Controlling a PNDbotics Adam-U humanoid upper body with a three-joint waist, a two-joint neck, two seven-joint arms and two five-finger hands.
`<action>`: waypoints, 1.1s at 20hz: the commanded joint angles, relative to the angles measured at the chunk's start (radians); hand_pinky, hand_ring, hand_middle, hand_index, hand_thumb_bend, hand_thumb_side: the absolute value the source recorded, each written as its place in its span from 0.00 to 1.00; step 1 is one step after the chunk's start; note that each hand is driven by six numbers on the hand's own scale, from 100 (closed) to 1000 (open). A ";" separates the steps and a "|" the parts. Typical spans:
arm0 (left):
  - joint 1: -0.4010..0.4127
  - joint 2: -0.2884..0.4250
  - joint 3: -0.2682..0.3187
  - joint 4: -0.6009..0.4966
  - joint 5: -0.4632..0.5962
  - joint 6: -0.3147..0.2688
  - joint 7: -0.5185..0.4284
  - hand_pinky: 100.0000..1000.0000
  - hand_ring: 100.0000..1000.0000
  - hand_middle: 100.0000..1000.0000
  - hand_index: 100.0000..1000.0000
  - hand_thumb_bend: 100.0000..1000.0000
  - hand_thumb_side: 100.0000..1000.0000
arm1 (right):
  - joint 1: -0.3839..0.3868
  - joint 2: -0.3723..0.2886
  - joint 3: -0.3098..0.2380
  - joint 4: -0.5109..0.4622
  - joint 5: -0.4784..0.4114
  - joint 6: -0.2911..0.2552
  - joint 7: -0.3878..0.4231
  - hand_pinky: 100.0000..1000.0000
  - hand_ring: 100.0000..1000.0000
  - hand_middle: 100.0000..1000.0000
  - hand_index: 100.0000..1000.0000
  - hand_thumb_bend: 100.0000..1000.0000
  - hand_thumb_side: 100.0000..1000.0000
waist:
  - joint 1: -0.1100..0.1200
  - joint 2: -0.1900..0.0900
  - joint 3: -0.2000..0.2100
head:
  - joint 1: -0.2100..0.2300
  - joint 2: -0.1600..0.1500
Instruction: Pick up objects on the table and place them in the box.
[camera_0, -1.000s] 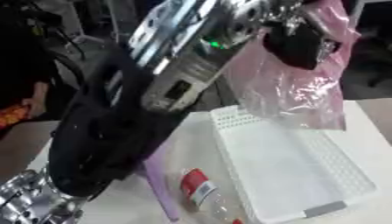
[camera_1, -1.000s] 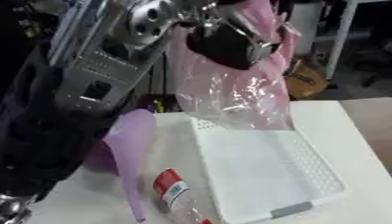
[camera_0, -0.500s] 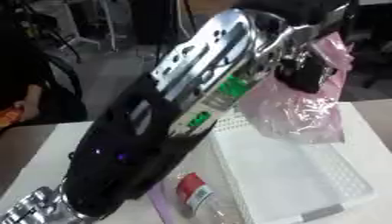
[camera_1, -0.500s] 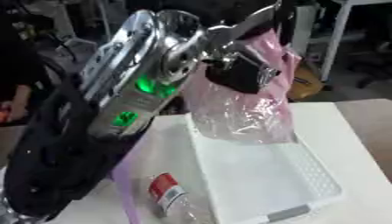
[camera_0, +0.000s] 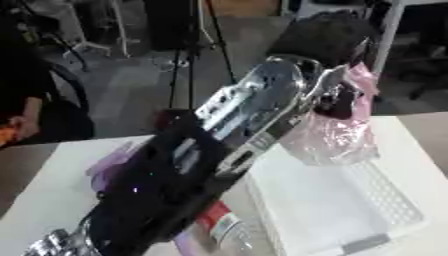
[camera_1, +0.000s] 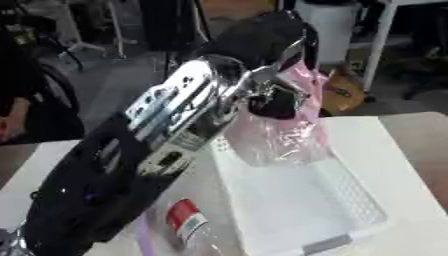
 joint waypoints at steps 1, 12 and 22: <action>-0.013 -0.014 0.004 0.050 -0.009 -0.003 0.083 0.20 0.22 0.48 0.62 0.00 0.00 | -0.007 -0.017 -0.002 -0.019 -0.004 -0.062 -0.056 0.62 0.51 0.48 0.47 0.00 0.49 | -0.008 -0.013 -0.005 | 0.005 -0.015; -0.003 -0.044 -0.010 0.204 0.015 -0.098 0.176 0.48 0.50 0.66 0.82 0.13 0.44 | -0.008 -0.013 -0.005 -0.019 -0.005 -0.062 -0.059 0.62 0.51 0.47 0.47 0.00 0.49 | -0.009 -0.008 -0.010 | 0.007 -0.017; -0.010 -0.039 -0.008 0.196 0.044 -0.166 -0.040 0.74 0.71 0.80 0.92 0.25 0.81 | -0.010 -0.014 -0.005 -0.019 -0.004 -0.057 -0.061 0.62 0.51 0.47 0.47 0.00 0.48 | -0.008 -0.009 -0.007 | 0.005 -0.018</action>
